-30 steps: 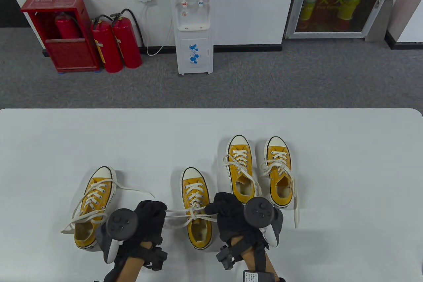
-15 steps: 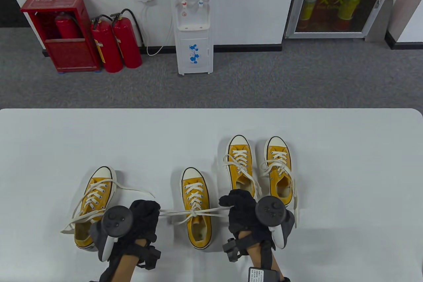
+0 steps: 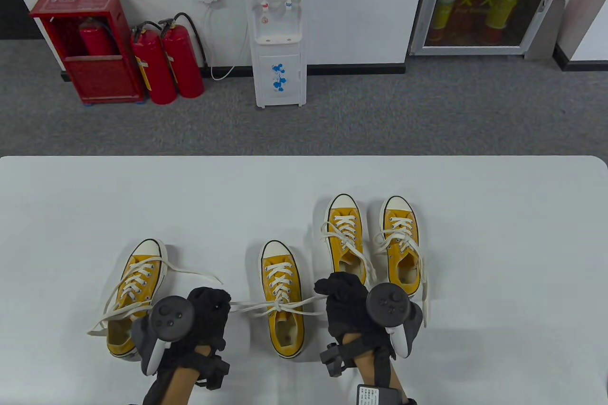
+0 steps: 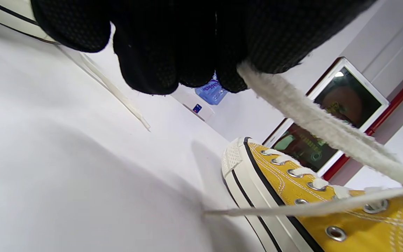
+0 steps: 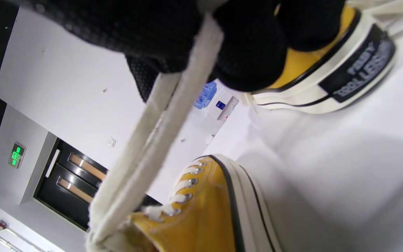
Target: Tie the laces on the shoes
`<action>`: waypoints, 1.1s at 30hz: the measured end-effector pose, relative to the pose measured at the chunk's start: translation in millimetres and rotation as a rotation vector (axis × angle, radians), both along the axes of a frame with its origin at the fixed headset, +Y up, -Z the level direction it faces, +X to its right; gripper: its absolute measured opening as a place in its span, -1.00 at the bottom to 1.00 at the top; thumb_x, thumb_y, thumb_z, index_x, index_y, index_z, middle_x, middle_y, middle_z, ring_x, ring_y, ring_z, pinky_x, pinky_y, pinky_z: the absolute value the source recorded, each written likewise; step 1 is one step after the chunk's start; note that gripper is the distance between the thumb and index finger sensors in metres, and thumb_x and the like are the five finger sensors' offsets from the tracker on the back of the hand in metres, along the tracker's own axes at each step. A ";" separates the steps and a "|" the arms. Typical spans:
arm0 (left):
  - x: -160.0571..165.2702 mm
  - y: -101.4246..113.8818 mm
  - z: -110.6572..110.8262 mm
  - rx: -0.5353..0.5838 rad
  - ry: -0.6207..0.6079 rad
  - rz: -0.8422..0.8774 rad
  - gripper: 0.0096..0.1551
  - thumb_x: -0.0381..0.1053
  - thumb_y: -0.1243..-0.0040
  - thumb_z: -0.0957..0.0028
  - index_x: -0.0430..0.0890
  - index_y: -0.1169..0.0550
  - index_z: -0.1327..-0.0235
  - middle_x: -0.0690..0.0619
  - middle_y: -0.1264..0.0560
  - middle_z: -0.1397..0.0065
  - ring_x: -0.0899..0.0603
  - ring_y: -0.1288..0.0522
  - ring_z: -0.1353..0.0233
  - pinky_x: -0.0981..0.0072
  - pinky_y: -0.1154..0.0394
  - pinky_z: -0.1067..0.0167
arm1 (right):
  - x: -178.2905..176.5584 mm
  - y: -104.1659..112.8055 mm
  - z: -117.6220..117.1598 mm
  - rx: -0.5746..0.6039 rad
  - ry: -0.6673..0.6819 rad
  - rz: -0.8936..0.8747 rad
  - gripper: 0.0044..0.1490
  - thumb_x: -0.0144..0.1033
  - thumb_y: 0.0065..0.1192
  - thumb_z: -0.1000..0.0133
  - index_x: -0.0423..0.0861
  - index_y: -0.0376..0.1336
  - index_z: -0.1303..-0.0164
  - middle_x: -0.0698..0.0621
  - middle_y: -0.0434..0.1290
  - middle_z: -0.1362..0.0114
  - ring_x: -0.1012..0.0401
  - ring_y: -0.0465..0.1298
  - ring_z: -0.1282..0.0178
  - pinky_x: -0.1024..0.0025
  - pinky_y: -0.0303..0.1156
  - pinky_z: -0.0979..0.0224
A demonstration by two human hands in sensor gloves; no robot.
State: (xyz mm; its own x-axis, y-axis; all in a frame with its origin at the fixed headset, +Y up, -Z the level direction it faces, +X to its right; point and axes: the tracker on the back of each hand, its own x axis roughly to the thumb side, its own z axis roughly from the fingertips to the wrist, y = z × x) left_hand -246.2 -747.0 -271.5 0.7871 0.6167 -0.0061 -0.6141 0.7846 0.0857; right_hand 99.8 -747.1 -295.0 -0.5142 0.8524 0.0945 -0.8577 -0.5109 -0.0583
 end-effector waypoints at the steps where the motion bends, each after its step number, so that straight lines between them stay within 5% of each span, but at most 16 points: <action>1: 1.1 1.4 0.7 0.012 -0.004 -0.009 -0.53 0.13 -0.32 0.00 0.05 -0.64 -0.16 -0.10 -0.55 -0.40 -0.25 -0.64 -0.17 -0.36 -0.39 -0.29 | -1.3 0.3 0.7 0.007 0.003 0.009 -0.52 -0.44 0.34 0.02 -0.12 0.53 -0.12 -0.07 0.36 -0.44 0.07 0.54 -0.11 -0.18 0.27 -0.41; 10: 16.0 14.6 9.2 0.058 -0.122 -0.109 -0.28 0.25 -0.25 -0.02 0.02 -0.47 -0.43 -0.17 -0.35 -0.60 -0.35 -0.47 -0.45 -0.48 -0.23 -0.40 | -22.7 2.1 7.9 0.063 0.090 0.115 -0.39 -0.30 0.37 0.01 -0.09 0.43 -0.30 -0.07 0.31 -0.51 -0.07 0.43 -0.42 -0.30 0.12 -0.51; 19: 31.6 21.0 15.6 0.059 -0.231 -0.257 -0.08 0.39 -0.15 0.00 0.07 -0.25 -0.62 -0.18 -0.07 -0.77 -0.45 -0.09 -0.72 -0.63 0.07 -0.46 | -43.2 -6.2 12.2 -0.005 0.187 0.269 -0.07 0.08 0.48 0.06 -0.07 0.27 -0.49 -0.07 0.21 -0.59 -0.08 0.35 -0.47 -0.37 -0.02 -0.54; 27: 35.3 20.5 16.7 0.023 -0.262 -0.284 -0.05 0.40 -0.12 -0.01 0.07 -0.20 -0.65 -0.18 0.01 -0.78 -0.48 -0.01 -0.73 -0.66 0.14 -0.44 | -53.3 -17.0 12.0 -0.096 0.191 0.385 0.04 0.15 0.46 0.07 -0.11 0.18 -0.53 -0.10 0.25 -0.52 0.02 0.47 -0.26 -0.18 0.24 -0.41; 33: 33.8 20.2 16.3 0.007 -0.253 -0.281 -0.05 0.40 -0.12 -0.01 0.06 -0.20 -0.65 -0.18 0.01 -0.78 -0.48 -0.01 -0.73 -0.66 0.15 -0.44 | -55.0 -25.2 10.0 -0.174 0.164 0.396 0.03 0.19 0.42 0.05 -0.15 0.18 -0.51 -0.07 0.46 -0.30 0.19 0.63 0.13 0.03 0.50 -0.12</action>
